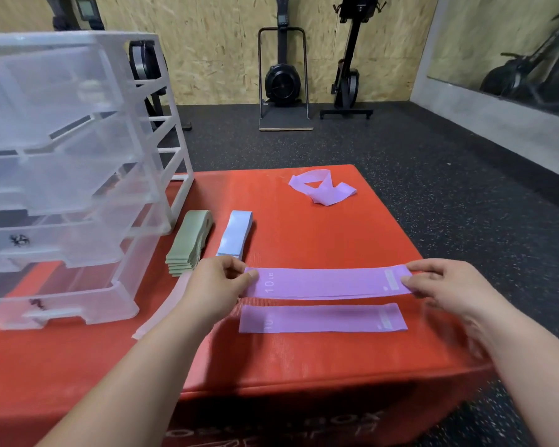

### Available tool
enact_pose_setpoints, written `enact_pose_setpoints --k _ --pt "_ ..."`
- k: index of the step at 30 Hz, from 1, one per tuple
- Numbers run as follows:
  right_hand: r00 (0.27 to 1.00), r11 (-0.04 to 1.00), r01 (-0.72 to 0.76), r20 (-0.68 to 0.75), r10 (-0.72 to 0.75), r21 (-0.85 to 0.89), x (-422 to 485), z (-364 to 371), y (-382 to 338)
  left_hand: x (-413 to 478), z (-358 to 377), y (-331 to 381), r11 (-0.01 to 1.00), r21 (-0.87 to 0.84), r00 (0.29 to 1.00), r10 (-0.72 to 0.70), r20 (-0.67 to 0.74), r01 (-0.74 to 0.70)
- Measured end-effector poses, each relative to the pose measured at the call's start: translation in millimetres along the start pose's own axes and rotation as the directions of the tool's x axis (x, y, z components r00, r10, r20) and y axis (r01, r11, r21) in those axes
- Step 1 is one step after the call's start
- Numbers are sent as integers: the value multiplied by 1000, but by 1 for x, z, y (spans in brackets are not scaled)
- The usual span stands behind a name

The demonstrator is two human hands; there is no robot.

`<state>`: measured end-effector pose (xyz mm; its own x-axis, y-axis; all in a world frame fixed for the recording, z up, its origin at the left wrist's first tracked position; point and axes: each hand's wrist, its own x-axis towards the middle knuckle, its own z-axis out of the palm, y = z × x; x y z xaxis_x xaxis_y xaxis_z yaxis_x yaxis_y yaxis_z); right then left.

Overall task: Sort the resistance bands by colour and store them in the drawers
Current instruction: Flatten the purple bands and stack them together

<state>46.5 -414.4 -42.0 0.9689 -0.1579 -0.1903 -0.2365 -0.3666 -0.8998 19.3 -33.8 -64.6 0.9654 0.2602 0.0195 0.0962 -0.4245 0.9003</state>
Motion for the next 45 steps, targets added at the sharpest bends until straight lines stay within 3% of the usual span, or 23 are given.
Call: enact_pose_setpoints --k 4,9,22,33,36,41,45 --pt "999 985 53 16 -51 -163 -11 7 12 -13 -4 -8 983 183 1000 21 -21 -17" --pt "987 896 154 23 -159 -417 -19 19 16 -22 -3 -16 900 427 994 105 -19 -87" --pt "972 724 231 115 -206 -650 -21 28 23 -22 8 -27 657 729 977 195 82 -192" --pt "969 668 232 111 -219 -708 -12 22 27 -22 11 -22 591 780 974 204 100 -204" --pt "958 678 266 108 -267 -685 -8 15 27 -19 4 -21 626 742 965 235 114 -240" --pt "893 647 450 319 -318 -615 -5 -1 28 -14 -16 -16 680 601 904 256 342 -420" --pt "852 592 515 442 -279 -620 -1 -3 34 -14 -25 -20 650 584 856 222 466 -486"
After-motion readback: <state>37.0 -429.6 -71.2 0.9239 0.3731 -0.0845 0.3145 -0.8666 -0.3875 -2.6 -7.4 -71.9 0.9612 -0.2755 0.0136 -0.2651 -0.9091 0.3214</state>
